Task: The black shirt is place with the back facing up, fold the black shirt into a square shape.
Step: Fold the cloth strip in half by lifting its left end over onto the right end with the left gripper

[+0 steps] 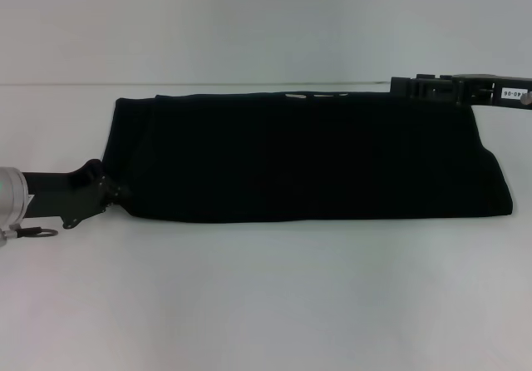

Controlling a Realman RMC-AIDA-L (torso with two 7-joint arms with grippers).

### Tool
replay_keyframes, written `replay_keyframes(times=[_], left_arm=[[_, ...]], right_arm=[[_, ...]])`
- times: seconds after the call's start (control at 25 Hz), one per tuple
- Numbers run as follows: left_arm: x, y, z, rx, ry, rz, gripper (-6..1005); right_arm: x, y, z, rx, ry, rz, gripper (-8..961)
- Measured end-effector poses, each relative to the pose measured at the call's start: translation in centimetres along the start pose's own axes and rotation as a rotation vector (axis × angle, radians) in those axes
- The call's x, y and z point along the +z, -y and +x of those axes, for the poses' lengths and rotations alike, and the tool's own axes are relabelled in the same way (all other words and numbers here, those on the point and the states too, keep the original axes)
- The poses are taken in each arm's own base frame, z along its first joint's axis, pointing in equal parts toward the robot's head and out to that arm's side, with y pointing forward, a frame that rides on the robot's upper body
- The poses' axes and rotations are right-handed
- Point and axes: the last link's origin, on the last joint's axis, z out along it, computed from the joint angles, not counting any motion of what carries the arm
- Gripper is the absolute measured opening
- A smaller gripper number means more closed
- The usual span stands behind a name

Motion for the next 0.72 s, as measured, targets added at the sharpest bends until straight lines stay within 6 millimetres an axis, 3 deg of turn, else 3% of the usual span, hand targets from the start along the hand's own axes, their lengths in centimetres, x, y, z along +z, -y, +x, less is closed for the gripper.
replay_keyframes(times=[0.08, 0.4, 0.72], left_arm=[[0.0, 0.1, 0.0, 0.011, 0.004, 0.004, 51], [-1.5, 1.2, 0.4, 0.083, -0.035, -0.009, 38], [-5.3, 3.8, 1.5, 0.109, -0.11, -0.009, 38]], right_arm=[[0.0, 0.0, 0.0, -0.001, -0.001, 0.0, 835], [0.1, 0.0, 0.0, 0.003, 0.007, 0.001, 835], [0.4, -0.1, -0.2, 0.029, 0.048, -0.004, 836]])
